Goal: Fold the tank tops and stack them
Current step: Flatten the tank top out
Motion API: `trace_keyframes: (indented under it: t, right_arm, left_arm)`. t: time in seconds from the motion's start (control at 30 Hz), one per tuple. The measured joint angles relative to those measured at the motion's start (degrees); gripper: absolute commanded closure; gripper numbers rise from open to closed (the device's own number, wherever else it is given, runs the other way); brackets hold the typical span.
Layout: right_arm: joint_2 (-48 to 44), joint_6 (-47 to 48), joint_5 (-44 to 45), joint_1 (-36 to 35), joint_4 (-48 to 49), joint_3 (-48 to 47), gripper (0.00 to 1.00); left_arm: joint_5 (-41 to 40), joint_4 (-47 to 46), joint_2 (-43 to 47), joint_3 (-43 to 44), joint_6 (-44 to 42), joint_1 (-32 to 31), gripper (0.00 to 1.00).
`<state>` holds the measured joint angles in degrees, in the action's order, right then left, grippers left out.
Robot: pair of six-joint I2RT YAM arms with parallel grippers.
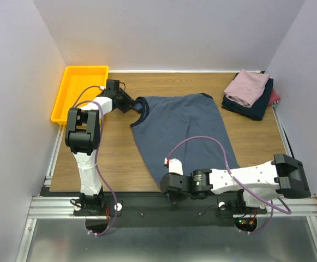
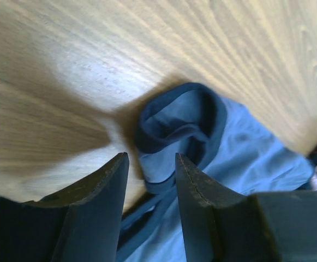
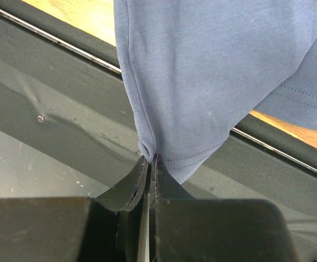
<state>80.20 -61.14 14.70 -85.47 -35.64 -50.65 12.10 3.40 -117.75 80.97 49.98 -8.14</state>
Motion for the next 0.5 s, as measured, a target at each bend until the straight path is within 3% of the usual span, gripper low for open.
trace_keyframes:
  t: [0.2, 0.37, 0.5]
  right_arm:
    - [-1.6, -0.5, 0.3, 0.0, 0.0, 0.3, 1.0]
    - [-2.6, -0.8, 0.4, 0.0, 0.0, 1.0, 1.0]
    - [-2.8, -1.1, 0.5, 0.0, 0.0, 1.0, 1.0]
  left_arm:
    - [-1.1, 1.2, -0.1, 1.7, 1.0, 0.0, 0.58]
    - [-3.0, 2.1, -1.7, 3.7, 0.6, 0.0, 0.74]
    - [-4.1, 2.9, -5.2, 6.9, -0.4, -0.2, 0.78]
